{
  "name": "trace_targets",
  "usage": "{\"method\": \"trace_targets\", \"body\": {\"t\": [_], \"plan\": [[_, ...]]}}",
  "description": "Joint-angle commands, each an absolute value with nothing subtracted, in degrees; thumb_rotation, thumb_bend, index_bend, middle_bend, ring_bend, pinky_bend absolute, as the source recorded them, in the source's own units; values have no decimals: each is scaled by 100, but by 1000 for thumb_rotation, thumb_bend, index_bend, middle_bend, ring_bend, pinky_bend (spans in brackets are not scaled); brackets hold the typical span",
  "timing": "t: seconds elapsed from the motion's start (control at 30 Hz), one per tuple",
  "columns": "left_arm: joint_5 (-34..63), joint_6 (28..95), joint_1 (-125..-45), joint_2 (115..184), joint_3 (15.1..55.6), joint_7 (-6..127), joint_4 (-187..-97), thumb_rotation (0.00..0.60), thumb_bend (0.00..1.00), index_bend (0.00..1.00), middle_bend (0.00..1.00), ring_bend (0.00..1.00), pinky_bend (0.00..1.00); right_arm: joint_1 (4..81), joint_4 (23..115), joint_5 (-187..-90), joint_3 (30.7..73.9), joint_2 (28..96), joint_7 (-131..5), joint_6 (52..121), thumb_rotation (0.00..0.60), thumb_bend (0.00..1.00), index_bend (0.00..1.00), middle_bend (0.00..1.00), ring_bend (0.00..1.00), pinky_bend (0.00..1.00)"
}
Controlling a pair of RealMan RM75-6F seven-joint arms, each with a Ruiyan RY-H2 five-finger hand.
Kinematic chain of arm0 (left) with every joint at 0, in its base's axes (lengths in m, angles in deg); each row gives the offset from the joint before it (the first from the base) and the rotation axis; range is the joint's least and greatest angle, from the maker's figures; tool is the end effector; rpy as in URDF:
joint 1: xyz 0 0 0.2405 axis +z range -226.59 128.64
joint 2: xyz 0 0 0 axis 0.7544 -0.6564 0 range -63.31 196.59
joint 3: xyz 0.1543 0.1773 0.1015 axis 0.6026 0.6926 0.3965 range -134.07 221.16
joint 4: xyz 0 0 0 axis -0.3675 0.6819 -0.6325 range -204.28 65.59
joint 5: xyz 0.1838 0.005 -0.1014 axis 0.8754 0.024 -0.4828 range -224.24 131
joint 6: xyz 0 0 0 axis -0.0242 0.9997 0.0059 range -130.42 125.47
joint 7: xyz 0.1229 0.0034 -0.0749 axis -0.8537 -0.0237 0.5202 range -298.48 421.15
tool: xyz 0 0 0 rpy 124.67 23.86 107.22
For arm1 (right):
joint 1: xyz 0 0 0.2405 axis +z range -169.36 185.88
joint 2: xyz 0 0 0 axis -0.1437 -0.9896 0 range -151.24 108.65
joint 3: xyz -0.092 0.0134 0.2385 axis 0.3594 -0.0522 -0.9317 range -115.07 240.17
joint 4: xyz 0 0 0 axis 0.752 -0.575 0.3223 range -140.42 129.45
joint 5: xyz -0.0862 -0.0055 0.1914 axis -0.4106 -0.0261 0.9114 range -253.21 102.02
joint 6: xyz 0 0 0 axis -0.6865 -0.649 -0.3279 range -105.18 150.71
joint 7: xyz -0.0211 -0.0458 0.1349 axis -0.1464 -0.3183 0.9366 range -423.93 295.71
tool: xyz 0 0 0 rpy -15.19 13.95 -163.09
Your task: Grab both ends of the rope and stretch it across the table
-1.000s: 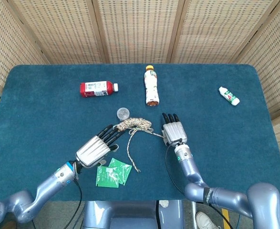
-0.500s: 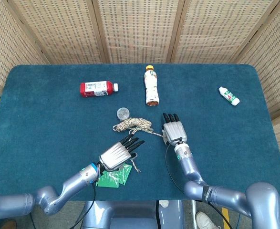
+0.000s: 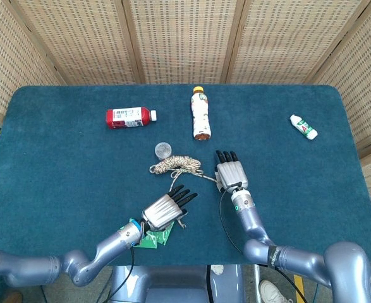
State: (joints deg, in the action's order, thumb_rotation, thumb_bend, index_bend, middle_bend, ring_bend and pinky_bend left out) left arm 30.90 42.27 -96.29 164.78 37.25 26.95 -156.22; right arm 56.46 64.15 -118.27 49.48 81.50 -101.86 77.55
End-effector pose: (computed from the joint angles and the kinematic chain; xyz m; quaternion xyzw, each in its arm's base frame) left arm -0.0721 0.2734 -0.0961 -0.8862 -0.1886 -0.3324 0.2618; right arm -0.1537 -0.3715 -0.0715 0.7229 -0.3981 0.2675 0.4974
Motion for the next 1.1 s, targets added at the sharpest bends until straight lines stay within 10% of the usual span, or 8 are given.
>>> {"method": "trace_targets", "body": {"t": [0.03,1.1], "plan": [[2991,4208,-9684,16542,3735,2622,-15565,600,279,524,0,0,0,5630,6353,-11808,4947,8157,-10152,7733,600,547,652,35,0,0],[3505,4175,-10161,16983,3937,3485,-14349,600,277,516,0,0,0,5676,6258,-11859,5027,7964,-10008,7369,600,547,654,36,0,0]]}}
